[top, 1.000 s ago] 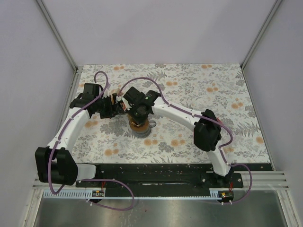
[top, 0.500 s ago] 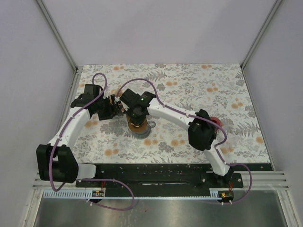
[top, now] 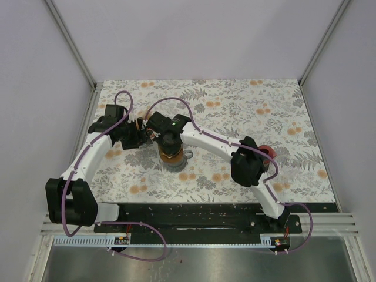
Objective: Place the coffee filter in the dripper
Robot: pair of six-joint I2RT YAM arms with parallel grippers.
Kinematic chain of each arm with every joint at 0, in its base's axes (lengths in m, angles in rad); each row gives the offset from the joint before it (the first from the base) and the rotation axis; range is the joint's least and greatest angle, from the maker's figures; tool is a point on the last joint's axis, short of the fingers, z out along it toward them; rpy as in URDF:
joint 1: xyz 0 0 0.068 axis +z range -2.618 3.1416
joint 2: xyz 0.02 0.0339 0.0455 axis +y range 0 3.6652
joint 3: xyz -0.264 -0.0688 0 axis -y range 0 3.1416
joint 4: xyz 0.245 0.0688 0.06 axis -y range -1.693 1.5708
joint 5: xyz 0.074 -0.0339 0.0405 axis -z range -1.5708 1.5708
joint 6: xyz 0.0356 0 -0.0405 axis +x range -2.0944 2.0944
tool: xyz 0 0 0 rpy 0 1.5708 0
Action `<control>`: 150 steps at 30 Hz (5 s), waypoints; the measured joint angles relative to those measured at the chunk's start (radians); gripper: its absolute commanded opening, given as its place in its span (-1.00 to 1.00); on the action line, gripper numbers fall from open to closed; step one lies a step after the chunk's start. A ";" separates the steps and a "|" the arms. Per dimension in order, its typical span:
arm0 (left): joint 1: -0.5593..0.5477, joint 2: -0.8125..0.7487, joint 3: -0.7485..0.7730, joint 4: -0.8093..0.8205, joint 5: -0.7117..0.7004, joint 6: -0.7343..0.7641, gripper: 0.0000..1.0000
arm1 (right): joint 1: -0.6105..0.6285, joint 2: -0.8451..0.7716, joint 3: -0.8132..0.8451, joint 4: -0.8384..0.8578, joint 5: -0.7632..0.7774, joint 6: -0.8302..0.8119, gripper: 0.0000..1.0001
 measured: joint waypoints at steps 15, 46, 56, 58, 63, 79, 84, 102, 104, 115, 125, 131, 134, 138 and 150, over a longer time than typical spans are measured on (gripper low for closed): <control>-0.004 0.001 0.013 0.035 0.019 0.024 0.40 | 0.001 -0.006 -0.005 -0.066 0.022 0.002 -1.00; -0.048 -0.018 0.031 0.050 0.124 0.083 0.40 | -0.189 -0.075 -0.133 0.076 0.036 0.053 -1.00; -0.048 -0.019 0.042 0.050 0.124 0.121 0.40 | -0.286 -0.066 -0.117 0.097 0.047 0.036 -1.00; -0.048 -0.019 0.044 0.050 0.122 0.127 0.40 | -0.301 -0.055 -0.101 0.097 0.051 0.027 -1.00; -0.048 -0.019 0.044 0.050 0.121 0.134 0.40 | -0.348 -0.005 -0.021 0.100 0.059 0.005 -1.00; -0.188 0.143 0.261 0.111 0.093 0.079 0.40 | -0.392 0.080 0.130 0.051 0.060 -0.060 -0.71; -0.197 0.273 0.336 0.132 0.092 0.031 0.40 | -0.392 0.082 0.142 0.023 0.053 -0.075 -0.66; -0.269 0.421 0.495 0.168 0.074 -0.039 0.40 | -0.393 0.129 0.280 -0.096 0.036 -0.123 -0.28; -0.270 0.425 0.495 0.169 0.072 -0.042 0.40 | -0.393 0.130 0.289 -0.103 0.036 -0.125 -0.19; -0.286 0.442 0.535 0.173 0.059 -0.046 0.40 | -0.393 0.138 0.331 -0.113 0.037 -0.143 -0.13; -0.298 0.488 0.558 0.185 0.038 -0.045 0.40 | -0.401 0.138 0.331 -0.113 0.037 -0.146 -0.13; -0.304 0.506 0.574 0.185 0.017 -0.045 0.40 | -0.415 0.137 0.332 -0.113 0.035 -0.146 -0.18; -0.311 0.519 0.595 0.186 0.003 -0.042 0.40 | -0.420 0.137 0.332 -0.113 0.035 -0.146 -0.23; -0.321 0.544 0.621 0.193 -0.001 -0.036 0.40 | -0.423 0.137 0.332 -0.114 0.031 -0.146 -0.45; -0.326 0.578 0.631 0.192 -0.014 -0.026 0.40 | -0.426 0.132 0.330 -0.114 0.029 -0.142 -0.96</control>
